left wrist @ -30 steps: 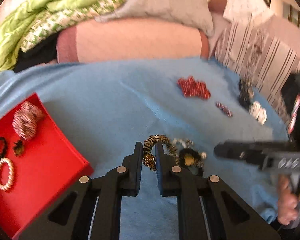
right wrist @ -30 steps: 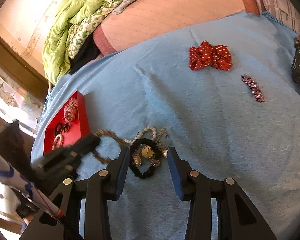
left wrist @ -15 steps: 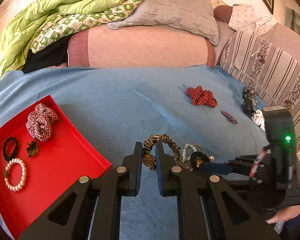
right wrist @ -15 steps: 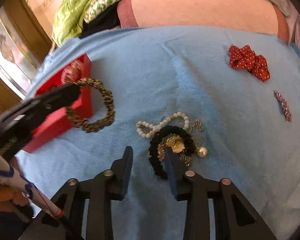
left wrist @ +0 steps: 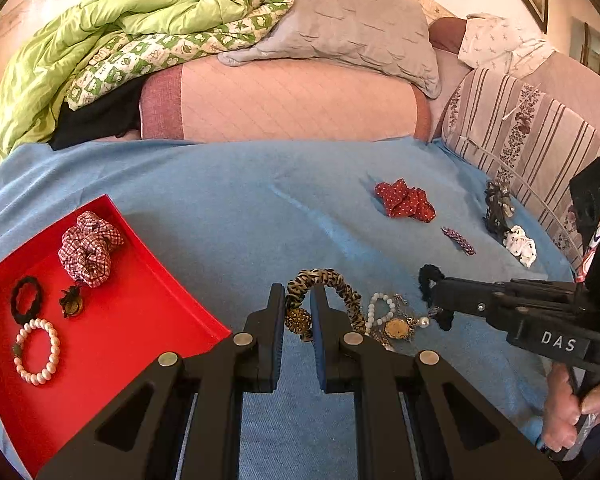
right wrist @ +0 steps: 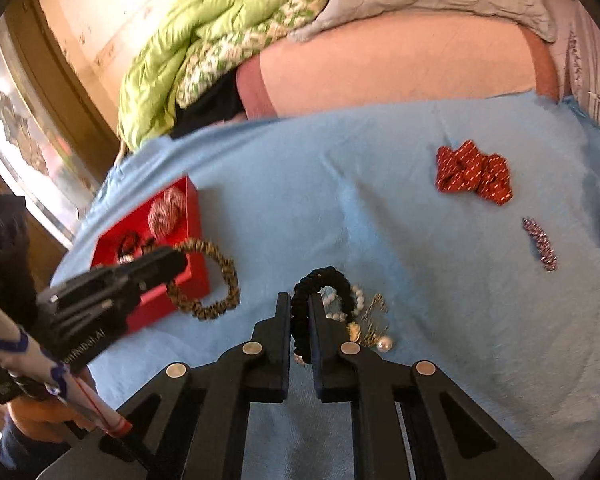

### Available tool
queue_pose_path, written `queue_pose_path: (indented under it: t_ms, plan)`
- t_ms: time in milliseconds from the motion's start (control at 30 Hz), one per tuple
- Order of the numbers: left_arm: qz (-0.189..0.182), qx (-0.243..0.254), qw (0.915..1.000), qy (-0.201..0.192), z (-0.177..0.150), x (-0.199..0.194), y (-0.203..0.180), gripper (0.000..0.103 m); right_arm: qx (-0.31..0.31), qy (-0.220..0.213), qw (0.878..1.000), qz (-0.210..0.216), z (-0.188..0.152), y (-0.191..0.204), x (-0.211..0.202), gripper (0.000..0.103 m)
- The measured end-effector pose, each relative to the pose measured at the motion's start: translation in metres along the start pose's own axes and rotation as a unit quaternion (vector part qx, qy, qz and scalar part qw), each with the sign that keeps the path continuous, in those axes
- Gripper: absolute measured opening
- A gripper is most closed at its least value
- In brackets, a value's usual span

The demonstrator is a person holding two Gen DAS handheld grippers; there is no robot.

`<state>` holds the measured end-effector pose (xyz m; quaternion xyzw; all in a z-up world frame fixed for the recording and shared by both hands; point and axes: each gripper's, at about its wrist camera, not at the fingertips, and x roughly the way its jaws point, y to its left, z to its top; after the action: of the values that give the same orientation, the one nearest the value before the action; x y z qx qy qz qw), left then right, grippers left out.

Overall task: Organize jewelry
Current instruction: 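Lift both held bracelets toward the red tray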

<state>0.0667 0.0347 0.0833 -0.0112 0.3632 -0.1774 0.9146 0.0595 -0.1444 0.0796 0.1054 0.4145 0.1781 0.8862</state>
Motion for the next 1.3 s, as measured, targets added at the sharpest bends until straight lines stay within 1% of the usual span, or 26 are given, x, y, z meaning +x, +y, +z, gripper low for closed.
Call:
queue_pose_path:
  t_ms: [367, 700, 867, 1067, 1300]
  plan:
    - [0.008, -0.008, 0.9999, -0.002, 0.001, -0.002, 0.007, 0.012, -0.008, 0.004, 1.0, 0.008, -0.001, 0.01, 0.004, 0.009]
    - [0.019, -0.03, 0.9993, -0.012, -0.001, -0.015, 0.032, 0.012, -0.022, 0.007, 0.999, 0.025, 0.001, 0.041, 0.017, 0.009]
    - [0.027, -0.046, 0.9984, -0.021, -0.003, -0.028, 0.053, 0.012, -0.025, 0.01, 0.999, 0.033, 0.001, 0.057, 0.028, 0.009]
    - [0.047, -0.08, 0.9953, -0.024, -0.009, -0.042, 0.092, 0.012, -0.02, 0.012, 0.999, 0.044, 0.005, 0.073, 0.039, 0.009]
    - [0.082, -0.127, 0.9885, -0.008, -0.021, -0.046, 0.138, 0.012, -0.008, 0.016, 0.998, 0.068, 0.013, 0.089, 0.048, 0.009]
